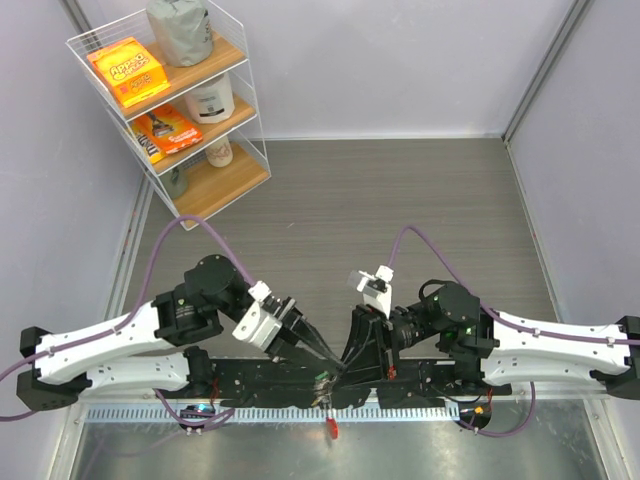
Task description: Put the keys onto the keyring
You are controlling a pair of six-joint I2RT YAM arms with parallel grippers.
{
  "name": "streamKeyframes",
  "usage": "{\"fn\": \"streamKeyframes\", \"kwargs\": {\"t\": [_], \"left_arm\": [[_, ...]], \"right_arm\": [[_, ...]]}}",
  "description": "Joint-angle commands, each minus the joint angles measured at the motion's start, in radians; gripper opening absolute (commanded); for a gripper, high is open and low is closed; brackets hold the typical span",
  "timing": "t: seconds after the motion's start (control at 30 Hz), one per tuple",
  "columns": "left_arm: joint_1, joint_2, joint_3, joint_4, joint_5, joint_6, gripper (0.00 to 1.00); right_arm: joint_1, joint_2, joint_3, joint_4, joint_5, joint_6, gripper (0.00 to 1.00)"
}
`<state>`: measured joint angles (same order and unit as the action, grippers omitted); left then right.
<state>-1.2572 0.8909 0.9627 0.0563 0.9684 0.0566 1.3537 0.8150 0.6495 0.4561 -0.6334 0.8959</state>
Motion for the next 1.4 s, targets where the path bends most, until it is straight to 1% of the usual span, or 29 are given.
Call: {"fn": "streamKeyframes", "kwargs": {"t": [0.0, 0.07, 0.13, 0.2, 0.23, 0.3, 0.4, 0.43, 0.6, 0.8, 0.93, 1.03, 1.2, 1.23, 1.37], "left_arm": [[0.018, 0.045, 0.050, 0.045, -0.226, -0.014, 0.20], [0.016, 0.043, 0.064, 0.045, -0.259, -0.040, 0.34], [0.018, 0.039, 0.074, 0.051, -0.316, -0.051, 0.45], [0.018, 0.029, 0.094, 0.047, -0.367, -0.104, 0.51], [0.018, 0.025, 0.099, 0.047, -0.396, -0.119, 0.52], [0.016, 0.016, 0.113, 0.030, -0.488, -0.161, 0.53], [0.018, 0.005, 0.157, -0.053, -0.597, -0.205, 0.54], [0.018, 0.002, 0.171, -0.100, -0.656, -0.227, 0.53], [0.018, -0.052, 0.194, -0.210, -0.789, -0.302, 0.53], [0.016, -0.164, 0.205, -0.344, -0.953, -0.463, 0.48], [0.016, -0.231, 0.185, -0.371, -0.945, -0.578, 0.45], [0.016, -0.263, 0.153, -0.333, -0.903, -0.656, 0.45], [0.018, -0.267, 0.111, -0.224, -0.797, -0.707, 0.45], [0.018, -0.264, 0.110, -0.204, -0.777, -0.709, 0.45], [0.018, -0.233, 0.131, -0.158, -0.737, -0.692, 0.46]], "right_arm": [[0.012, -0.036, 0.004, 0.145, -0.029, 0.018, 0.06], [0.012, -0.056, 0.002, 0.147, -0.019, 0.006, 0.05], [0.012, -0.077, 0.004, 0.145, -0.012, -0.006, 0.06], [0.012, -0.097, 0.002, 0.148, -0.002, -0.021, 0.05], [0.012, -0.102, 0.001, 0.147, 0.012, -0.028, 0.05], [0.012, -0.117, -0.001, 0.154, 0.026, -0.040, 0.05], [0.012, -0.129, -0.013, 0.214, 0.041, -0.032, 0.06], [0.012, -0.134, -0.017, 0.222, 0.061, -0.032, 0.06], [0.012, -0.160, -0.036, 0.286, 0.120, -0.040, 0.06], [0.012, -0.201, -0.053, 0.334, 0.202, -0.054, 0.06], [0.010, -0.232, -0.070, 0.348, 0.285, -0.081, 0.06], [0.010, -0.221, -0.082, 0.423, 0.307, -0.087, 0.06], [0.010, -0.197, -0.109, 0.532, 0.374, -0.124, 0.05], [0.010, -0.197, -0.128, 0.582, 0.382, -0.139, 0.05], [0.010, -0.206, -0.152, 0.638, 0.417, -0.213, 0.05]]}}
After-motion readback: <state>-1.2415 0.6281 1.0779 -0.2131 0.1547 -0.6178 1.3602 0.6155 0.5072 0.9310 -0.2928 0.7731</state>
